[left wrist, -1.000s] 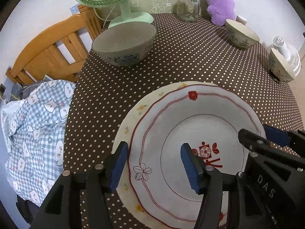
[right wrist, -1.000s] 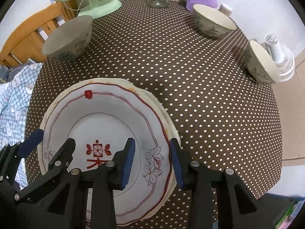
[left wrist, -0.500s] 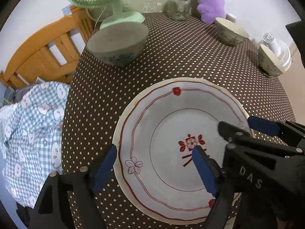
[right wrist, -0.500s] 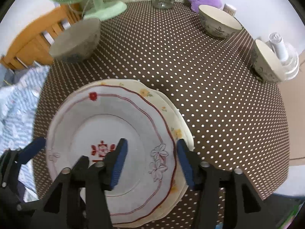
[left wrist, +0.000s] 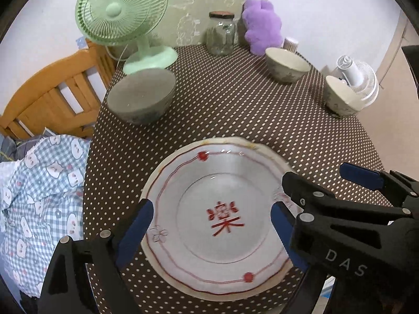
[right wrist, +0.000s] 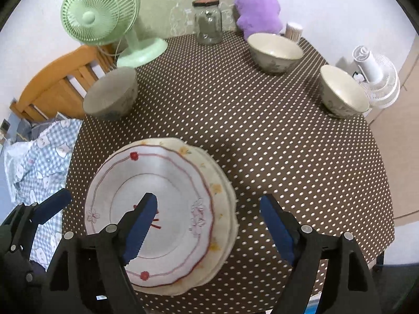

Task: Organize plates and bowls
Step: 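Move the open right tool toward the large cream green-rimmed bowl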

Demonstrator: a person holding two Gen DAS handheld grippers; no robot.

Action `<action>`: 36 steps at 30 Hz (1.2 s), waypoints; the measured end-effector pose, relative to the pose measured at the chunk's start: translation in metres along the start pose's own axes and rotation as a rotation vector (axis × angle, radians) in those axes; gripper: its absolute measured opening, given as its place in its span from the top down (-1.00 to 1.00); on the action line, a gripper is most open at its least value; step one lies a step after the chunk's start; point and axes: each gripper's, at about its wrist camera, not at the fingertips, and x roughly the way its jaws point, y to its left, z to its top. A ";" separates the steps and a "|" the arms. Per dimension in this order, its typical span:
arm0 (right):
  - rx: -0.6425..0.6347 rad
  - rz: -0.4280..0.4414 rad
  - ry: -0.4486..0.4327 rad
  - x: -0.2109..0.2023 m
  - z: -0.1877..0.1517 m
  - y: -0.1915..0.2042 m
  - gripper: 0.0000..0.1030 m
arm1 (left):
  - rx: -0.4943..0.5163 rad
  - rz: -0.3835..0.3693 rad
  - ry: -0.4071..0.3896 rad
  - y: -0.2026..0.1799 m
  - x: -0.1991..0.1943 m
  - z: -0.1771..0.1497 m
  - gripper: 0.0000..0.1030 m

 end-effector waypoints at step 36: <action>-0.178 0.076 -0.152 -0.036 0.073 -0.199 -0.62 | -0.181 0.113 -0.151 -0.189 0.007 0.075 -0.70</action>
